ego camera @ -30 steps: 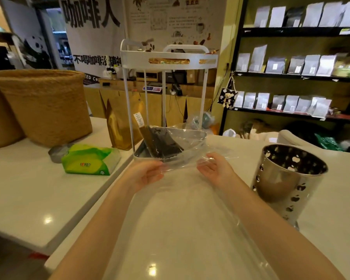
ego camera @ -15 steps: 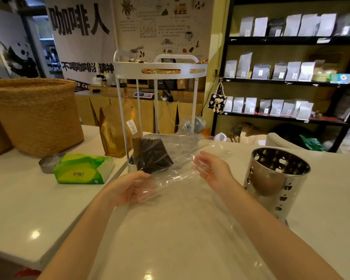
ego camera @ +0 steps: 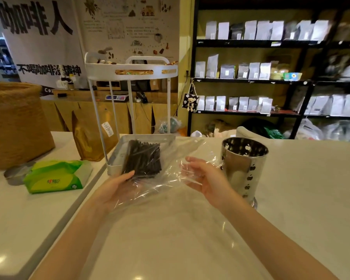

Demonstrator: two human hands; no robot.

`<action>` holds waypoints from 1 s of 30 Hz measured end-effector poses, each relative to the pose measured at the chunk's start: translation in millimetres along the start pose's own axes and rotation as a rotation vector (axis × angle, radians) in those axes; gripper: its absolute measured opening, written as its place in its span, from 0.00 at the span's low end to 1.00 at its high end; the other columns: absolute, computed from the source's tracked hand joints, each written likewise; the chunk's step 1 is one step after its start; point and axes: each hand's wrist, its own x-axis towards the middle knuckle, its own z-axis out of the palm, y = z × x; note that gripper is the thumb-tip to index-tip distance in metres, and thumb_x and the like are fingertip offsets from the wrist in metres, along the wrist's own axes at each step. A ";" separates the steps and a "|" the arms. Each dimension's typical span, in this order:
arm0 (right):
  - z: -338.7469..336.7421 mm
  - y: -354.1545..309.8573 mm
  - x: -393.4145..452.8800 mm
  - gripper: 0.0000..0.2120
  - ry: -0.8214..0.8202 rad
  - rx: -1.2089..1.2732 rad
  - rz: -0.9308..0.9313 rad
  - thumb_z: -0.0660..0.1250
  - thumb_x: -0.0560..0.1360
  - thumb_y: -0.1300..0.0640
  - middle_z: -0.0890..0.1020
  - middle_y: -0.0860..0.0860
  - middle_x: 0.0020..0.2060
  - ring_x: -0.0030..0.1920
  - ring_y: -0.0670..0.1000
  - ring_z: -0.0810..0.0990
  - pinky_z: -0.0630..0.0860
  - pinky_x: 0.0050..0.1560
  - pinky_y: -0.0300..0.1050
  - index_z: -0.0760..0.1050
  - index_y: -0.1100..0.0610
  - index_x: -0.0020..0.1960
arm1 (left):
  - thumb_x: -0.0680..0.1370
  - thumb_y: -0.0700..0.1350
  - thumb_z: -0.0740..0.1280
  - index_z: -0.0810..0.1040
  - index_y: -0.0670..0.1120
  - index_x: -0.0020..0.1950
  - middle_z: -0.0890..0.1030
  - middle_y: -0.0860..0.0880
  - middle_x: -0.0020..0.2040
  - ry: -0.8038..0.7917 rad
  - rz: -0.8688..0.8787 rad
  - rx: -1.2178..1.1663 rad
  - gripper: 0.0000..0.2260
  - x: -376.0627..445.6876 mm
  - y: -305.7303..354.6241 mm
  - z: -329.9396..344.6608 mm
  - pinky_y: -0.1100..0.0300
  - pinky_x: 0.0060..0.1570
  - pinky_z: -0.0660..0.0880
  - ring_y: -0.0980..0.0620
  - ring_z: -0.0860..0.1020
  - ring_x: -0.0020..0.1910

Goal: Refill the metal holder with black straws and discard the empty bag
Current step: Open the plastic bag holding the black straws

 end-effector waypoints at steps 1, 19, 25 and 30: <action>-3.2 1.5 -6.0 0.08 -0.012 -0.019 -0.004 0.63 0.75 0.62 0.85 0.51 0.38 0.39 0.48 0.84 0.79 0.36 0.42 0.80 0.56 0.48 | 0.73 0.39 0.64 0.70 0.39 0.64 0.85 0.43 0.41 -0.008 0.019 0.028 0.19 -3.7 -0.8 -1.5 0.61 0.32 0.80 0.50 0.84 0.37; -64.8 33.2 -126.5 0.09 -0.022 -0.359 0.132 0.67 0.72 0.66 0.85 0.55 0.37 0.33 0.48 0.83 0.80 0.38 0.48 0.78 0.60 0.51 | 0.67 0.40 0.71 0.74 0.41 0.58 0.85 0.42 0.45 -0.005 -0.055 0.308 0.20 -113.6 -37.5 -8.1 0.53 0.44 0.80 0.45 0.83 0.44; -64.8 37.1 -142.2 0.19 0.168 -0.518 0.100 0.70 0.67 0.70 0.81 0.62 0.38 0.32 0.53 0.80 0.79 0.30 0.40 0.74 0.63 0.56 | 0.75 0.42 0.65 0.73 0.36 0.58 0.80 0.37 0.54 0.199 -0.047 0.341 0.14 -137.1 -39.2 13.1 0.56 0.48 0.79 0.45 0.80 0.49; -61.0 35.2 -138.7 0.24 0.308 -1.097 -0.063 0.72 0.66 0.63 0.81 0.56 0.49 0.46 0.55 0.79 0.79 0.45 0.48 0.71 0.58 0.61 | 0.75 0.39 0.65 0.64 0.42 0.69 0.78 0.40 0.54 0.288 -0.024 0.456 0.23 -155.2 -39.3 6.2 0.53 0.51 0.77 0.45 0.79 0.51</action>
